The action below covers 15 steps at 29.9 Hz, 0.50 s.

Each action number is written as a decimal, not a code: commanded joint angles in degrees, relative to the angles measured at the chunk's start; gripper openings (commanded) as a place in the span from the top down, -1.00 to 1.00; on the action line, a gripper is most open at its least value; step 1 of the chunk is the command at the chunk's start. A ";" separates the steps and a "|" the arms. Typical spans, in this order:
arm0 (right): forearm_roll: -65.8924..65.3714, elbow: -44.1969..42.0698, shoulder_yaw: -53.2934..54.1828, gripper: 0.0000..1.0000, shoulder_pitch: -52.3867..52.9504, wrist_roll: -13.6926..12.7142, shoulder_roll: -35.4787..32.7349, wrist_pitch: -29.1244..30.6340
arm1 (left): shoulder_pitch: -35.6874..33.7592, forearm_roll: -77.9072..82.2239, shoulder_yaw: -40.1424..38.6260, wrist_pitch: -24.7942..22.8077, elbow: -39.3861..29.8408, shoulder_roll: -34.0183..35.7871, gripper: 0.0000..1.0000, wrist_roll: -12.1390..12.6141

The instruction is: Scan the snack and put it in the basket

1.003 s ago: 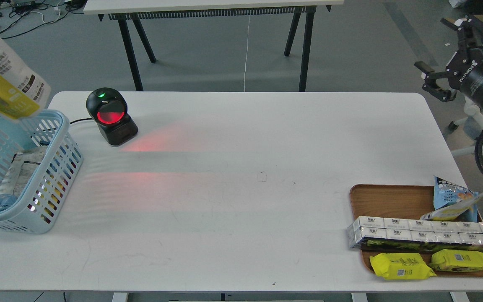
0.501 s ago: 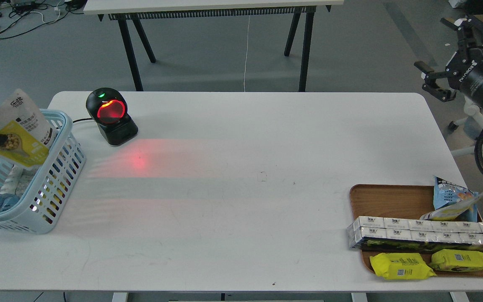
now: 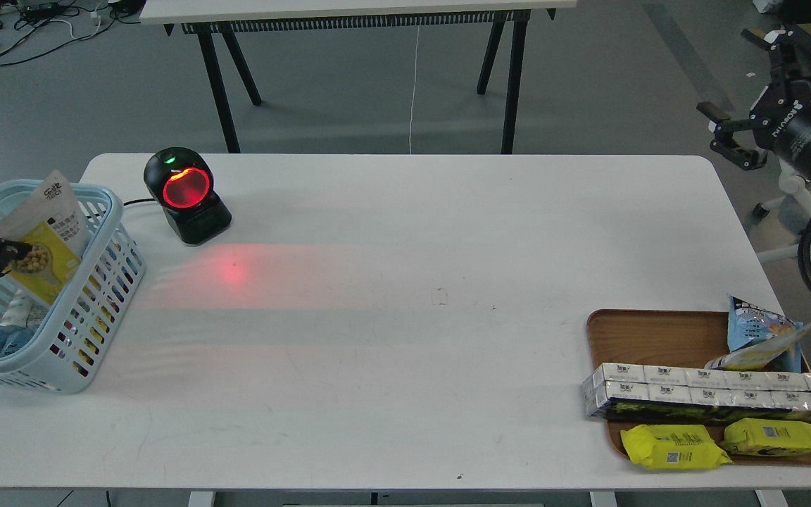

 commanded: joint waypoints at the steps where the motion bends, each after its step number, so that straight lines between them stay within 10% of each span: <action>1: 0.03 0.09 0.43 -0.97 0.08 0.00 0.00 0.00 | 0.09 -7.77 -4.98 0.00 3.01 -2.90 -0.75 0.00; 15: 0.03 2.73 5.87 -0.97 0.96 -0.09 1.58 0.00 | 4.30 -70.08 -23.44 4.75 16.99 -26.18 -0.94 0.00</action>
